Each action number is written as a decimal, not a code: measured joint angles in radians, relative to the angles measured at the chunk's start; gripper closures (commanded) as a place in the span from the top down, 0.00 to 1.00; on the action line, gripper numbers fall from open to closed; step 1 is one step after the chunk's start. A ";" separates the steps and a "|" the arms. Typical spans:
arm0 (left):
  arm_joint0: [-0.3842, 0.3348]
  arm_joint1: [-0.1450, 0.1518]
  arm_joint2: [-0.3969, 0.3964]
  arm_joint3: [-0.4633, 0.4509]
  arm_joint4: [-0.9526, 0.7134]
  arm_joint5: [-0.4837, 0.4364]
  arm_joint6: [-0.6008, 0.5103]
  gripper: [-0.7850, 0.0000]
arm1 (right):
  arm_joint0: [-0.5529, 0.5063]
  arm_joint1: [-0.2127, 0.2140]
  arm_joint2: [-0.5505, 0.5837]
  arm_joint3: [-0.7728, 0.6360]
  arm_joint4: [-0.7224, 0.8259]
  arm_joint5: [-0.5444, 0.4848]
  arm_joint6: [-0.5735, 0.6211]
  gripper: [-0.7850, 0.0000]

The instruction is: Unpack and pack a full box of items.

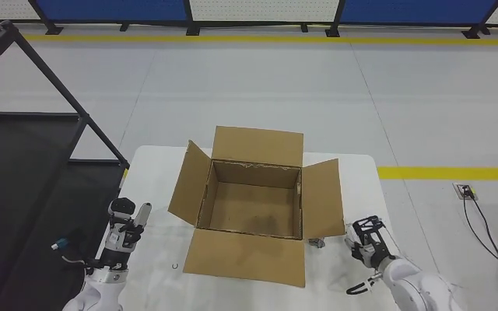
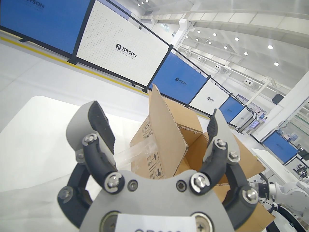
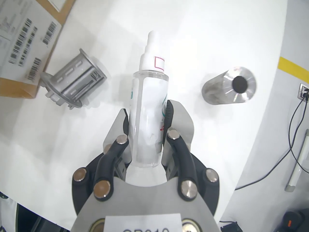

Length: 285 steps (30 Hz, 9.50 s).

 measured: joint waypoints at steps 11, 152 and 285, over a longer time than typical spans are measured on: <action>0.003 0.001 -0.013 0.001 -0.021 -0.007 0.014 1.00 | -0.161 0.009 0.236 -0.338 0.140 0.069 -0.080 0.00; 0.030 -0.002 -0.025 0.046 -0.063 -0.027 0.048 1.00 | 0.824 -0.266 -0.702 0.457 0.036 -0.203 -0.120 1.00; 0.030 -0.002 -0.025 0.046 -0.063 -0.027 0.048 1.00 | -0.167 0.059 0.198 -0.171 0.168 -0.400 -0.676 0.00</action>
